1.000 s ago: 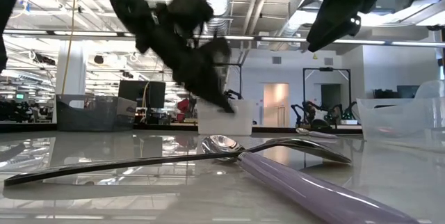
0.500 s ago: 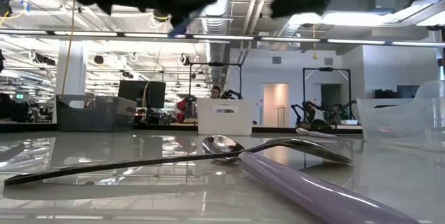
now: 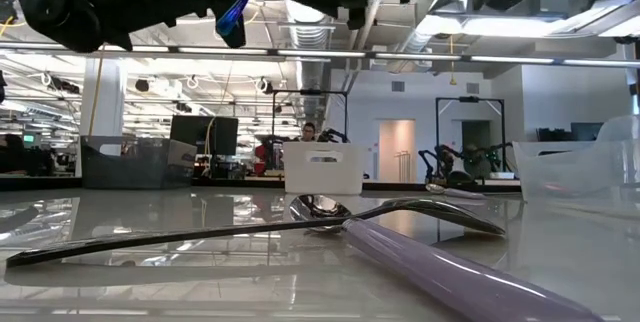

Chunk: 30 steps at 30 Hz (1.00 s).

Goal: Sort silverware by color (type)
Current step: Put the blue spoon into the transparent bin

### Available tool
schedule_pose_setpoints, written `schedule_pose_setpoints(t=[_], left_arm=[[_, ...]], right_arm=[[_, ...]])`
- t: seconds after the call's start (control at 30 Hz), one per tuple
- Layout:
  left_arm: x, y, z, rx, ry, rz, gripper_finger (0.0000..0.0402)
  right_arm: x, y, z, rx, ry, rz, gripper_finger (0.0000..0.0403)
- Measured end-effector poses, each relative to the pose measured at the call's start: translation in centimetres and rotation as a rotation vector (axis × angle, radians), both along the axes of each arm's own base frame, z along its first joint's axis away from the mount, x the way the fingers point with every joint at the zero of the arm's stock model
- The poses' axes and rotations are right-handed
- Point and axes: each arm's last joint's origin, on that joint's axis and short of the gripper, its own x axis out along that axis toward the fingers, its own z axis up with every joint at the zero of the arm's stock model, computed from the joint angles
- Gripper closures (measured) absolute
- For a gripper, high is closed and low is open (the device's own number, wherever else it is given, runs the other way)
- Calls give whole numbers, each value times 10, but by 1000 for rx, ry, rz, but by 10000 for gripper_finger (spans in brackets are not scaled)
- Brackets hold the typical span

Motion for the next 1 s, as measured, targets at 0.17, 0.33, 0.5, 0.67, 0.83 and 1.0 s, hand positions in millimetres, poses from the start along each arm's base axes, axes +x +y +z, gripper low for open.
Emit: schedule_pose_setpoints(t=[0.17,0.33,0.5,0.67,0.83,1.0], left_arm=[[0,-4,0,34,-5,15,399],[1,-3,-2,48,11,62,399],[2,-2,-2,57,15,124,399],[2,0,-3,57,25,190,399],[2,1,-3,51,28,226,399],[2,2,-4,49,39,243,400]], right_arm=[[9,-14,-2,49,-35,4,220],[14,-26,4,107,-62,58,220],[15,-36,5,132,-78,39,220],[16,-44,5,132,-76,21,223],[17,-53,4,144,-71,-3,255],[17,-62,2,147,-55,-24,333]])
